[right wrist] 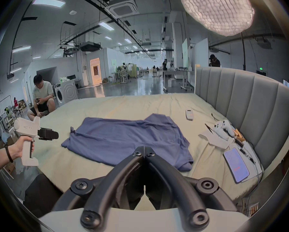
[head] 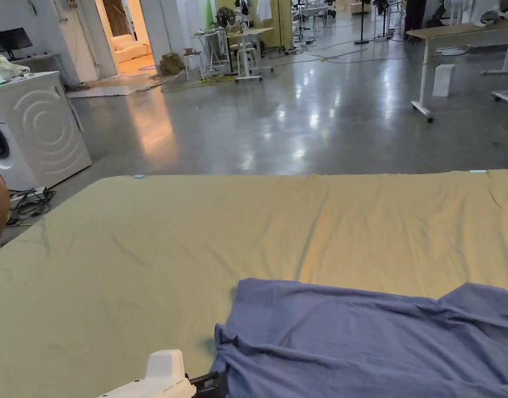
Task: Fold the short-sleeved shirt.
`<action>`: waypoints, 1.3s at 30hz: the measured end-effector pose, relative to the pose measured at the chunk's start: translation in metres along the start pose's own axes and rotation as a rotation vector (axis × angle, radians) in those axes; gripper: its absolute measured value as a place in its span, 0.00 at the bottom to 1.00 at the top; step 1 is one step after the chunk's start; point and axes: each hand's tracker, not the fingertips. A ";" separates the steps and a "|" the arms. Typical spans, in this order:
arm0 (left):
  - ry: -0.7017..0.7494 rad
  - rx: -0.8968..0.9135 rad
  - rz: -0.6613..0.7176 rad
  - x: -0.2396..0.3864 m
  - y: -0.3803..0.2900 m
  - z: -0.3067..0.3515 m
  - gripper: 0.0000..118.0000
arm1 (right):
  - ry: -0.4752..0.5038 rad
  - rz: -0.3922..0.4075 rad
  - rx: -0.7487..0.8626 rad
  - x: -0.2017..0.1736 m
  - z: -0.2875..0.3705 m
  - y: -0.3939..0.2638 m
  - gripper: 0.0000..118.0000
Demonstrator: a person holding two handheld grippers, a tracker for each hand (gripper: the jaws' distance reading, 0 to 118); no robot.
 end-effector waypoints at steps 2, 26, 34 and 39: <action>0.018 -0.040 -0.021 -0.003 -0.002 -0.021 0.57 | -0.004 -0.011 -0.019 0.002 -0.002 -0.004 0.00; 0.048 -0.205 -0.166 0.001 0.000 -0.078 0.12 | -0.055 -0.241 -0.246 0.082 -0.096 -0.036 0.76; 0.028 -0.223 -0.173 -0.007 0.002 -0.083 0.12 | -0.286 -0.279 -0.343 0.132 -0.198 -0.062 0.64; 0.014 -0.208 -0.177 -0.019 0.001 -0.094 0.12 | -0.308 -0.131 -0.373 0.123 -0.210 -0.075 0.27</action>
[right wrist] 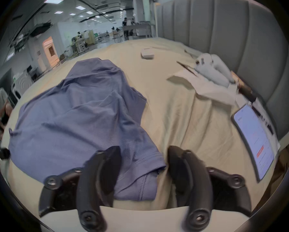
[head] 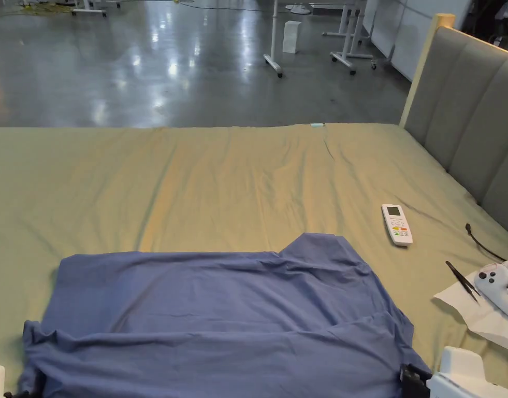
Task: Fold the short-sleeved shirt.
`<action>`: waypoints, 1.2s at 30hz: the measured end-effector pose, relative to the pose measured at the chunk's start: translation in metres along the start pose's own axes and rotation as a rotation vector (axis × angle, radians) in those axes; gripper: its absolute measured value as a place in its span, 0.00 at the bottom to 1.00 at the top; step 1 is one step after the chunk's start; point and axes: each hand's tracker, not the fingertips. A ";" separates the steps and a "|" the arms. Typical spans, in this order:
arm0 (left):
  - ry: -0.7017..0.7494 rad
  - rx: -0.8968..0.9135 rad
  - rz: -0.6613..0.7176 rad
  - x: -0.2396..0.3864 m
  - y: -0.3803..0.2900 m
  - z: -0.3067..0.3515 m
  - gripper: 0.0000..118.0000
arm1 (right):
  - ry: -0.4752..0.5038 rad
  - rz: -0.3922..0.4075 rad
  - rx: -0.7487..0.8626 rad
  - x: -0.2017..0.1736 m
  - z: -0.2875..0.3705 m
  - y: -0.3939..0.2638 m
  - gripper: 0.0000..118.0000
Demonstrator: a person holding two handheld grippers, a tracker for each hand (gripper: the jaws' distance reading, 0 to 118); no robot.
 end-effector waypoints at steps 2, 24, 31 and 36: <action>-0.001 0.009 0.010 0.003 -0.003 0.006 0.12 | -0.068 0.083 -0.018 -0.016 0.008 0.004 0.24; -0.045 0.012 0.129 0.002 -0.104 0.168 0.06 | 0.015 0.037 0.001 0.027 0.141 -0.054 0.05; -0.035 0.019 0.088 0.004 -0.120 0.157 0.77 | 0.038 0.015 -0.049 0.030 0.128 -0.076 0.64; 0.040 0.331 0.020 0.052 -0.100 0.233 0.76 | 0.120 -0.099 0.164 0.028 0.178 -0.057 0.63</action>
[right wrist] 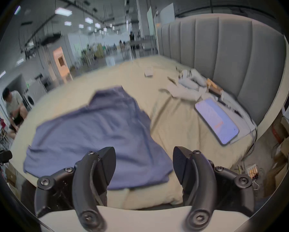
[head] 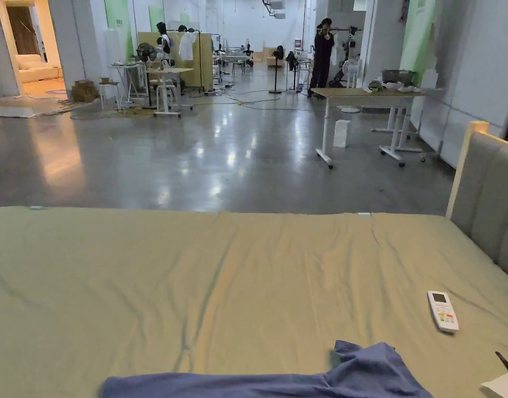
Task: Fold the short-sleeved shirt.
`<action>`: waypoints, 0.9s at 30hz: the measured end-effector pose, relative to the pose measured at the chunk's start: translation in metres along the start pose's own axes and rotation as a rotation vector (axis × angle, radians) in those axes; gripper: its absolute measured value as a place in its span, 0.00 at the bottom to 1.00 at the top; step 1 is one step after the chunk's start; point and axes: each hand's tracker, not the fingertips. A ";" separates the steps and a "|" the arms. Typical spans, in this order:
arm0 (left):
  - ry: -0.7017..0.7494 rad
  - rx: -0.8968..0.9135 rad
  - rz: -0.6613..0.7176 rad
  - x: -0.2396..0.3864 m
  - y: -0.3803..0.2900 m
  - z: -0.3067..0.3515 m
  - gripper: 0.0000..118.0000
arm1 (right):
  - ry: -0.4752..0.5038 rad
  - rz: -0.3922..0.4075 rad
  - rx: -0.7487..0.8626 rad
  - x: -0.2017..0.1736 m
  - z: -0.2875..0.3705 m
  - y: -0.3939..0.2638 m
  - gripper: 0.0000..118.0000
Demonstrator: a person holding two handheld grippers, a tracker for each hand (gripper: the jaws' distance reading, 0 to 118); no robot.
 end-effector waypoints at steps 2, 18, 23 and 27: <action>0.009 0.148 -0.015 0.006 0.008 0.023 0.76 | 0.045 0.012 0.112 -0.020 0.025 0.017 0.65; -0.110 0.617 -0.180 0.111 0.057 0.142 0.04 | 0.313 0.296 0.519 -0.130 0.154 0.061 0.23; -0.099 0.564 -0.178 0.110 0.043 0.143 0.00 | 0.277 0.325 0.531 -0.129 0.153 0.050 0.00; -0.075 0.544 -0.142 0.102 0.042 0.142 0.00 | 0.281 0.292 0.490 -0.125 0.149 0.047 0.00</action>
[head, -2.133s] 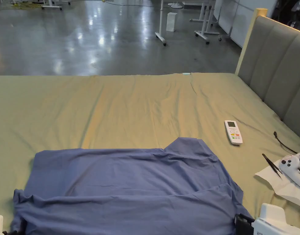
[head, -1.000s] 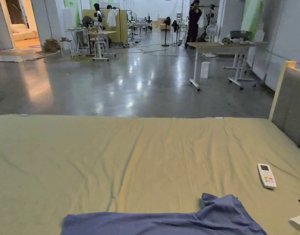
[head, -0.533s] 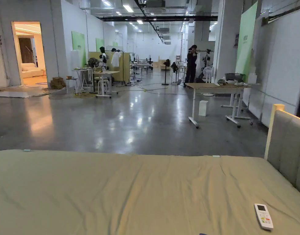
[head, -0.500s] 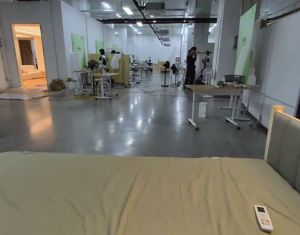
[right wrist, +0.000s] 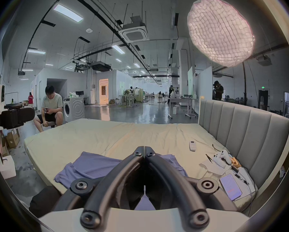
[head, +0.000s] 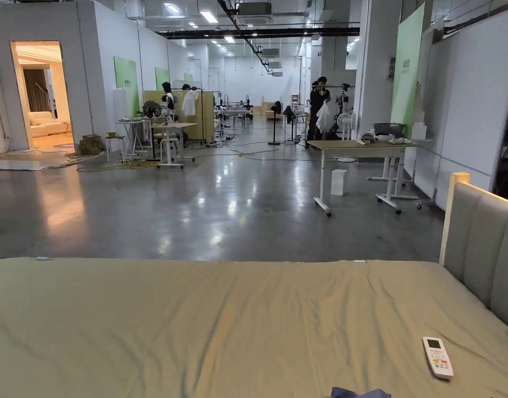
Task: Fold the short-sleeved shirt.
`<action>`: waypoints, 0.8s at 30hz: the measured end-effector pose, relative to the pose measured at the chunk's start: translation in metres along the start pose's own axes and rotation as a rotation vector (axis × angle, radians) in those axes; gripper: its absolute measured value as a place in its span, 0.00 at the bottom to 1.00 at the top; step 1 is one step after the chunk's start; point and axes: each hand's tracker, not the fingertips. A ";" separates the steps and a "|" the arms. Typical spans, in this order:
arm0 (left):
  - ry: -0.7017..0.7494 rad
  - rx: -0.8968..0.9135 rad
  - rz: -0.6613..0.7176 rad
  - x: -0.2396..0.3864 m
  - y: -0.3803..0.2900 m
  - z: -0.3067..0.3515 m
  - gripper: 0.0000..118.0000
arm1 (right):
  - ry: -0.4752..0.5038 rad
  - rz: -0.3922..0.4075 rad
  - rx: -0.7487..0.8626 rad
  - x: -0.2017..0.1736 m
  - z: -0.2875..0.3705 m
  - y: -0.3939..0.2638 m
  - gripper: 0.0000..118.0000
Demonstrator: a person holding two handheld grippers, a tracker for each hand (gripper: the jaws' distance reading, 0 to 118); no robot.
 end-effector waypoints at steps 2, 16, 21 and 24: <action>0.005 -0.011 0.014 -0.003 0.002 -0.001 0.00 | -0.008 0.003 0.001 0.002 0.000 -0.001 0.00; 0.080 -0.156 0.116 -0.024 -0.015 -0.030 0.00 | 0.005 -0.183 -0.212 0.019 -0.025 -0.017 0.00; 0.108 -0.225 0.222 -0.042 -0.028 -0.065 0.00 | -0.053 -0.168 -0.199 0.020 -0.039 -0.029 0.00; 0.107 -0.272 0.238 -0.062 -0.042 -0.103 0.25 | -0.057 -0.165 -0.213 0.025 -0.048 -0.037 0.00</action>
